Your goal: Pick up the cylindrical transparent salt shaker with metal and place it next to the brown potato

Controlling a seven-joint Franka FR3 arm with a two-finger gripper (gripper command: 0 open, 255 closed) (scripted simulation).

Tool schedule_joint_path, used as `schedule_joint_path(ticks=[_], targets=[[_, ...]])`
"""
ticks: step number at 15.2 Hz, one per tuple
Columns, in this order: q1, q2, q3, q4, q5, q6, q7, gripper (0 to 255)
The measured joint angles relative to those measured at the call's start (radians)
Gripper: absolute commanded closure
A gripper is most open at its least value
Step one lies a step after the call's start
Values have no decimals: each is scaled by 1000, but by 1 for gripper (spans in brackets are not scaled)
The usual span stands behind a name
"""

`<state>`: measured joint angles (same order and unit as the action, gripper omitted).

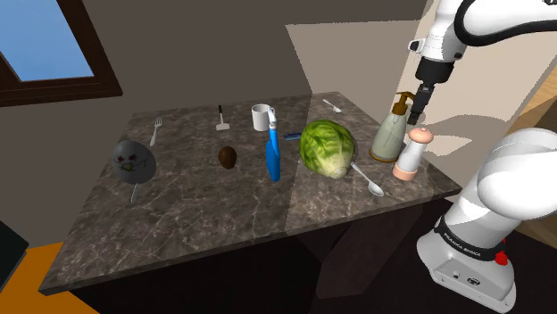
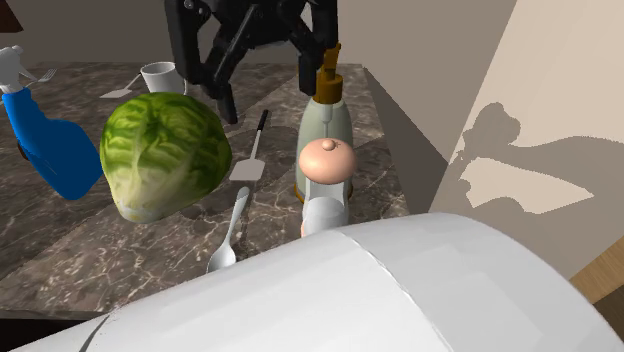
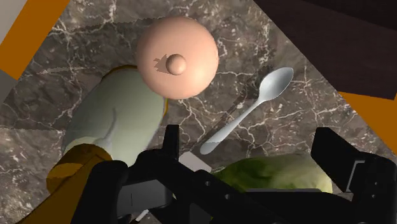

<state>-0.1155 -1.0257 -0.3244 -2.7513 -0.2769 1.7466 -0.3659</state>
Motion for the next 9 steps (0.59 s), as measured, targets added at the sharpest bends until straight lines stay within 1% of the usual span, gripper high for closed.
schedule_joint_path(ticks=[2, 4, 5, 9], targets=[[-34, -21, -62, -44, -56, 49, -57, 0], [-57, -15, -117, -58, -102, 93, -108, 0], [-66, -14, -136, -71, -118, 112, -121, 0], [-79, 0, -168, -118, -150, 178, -128, 0]])
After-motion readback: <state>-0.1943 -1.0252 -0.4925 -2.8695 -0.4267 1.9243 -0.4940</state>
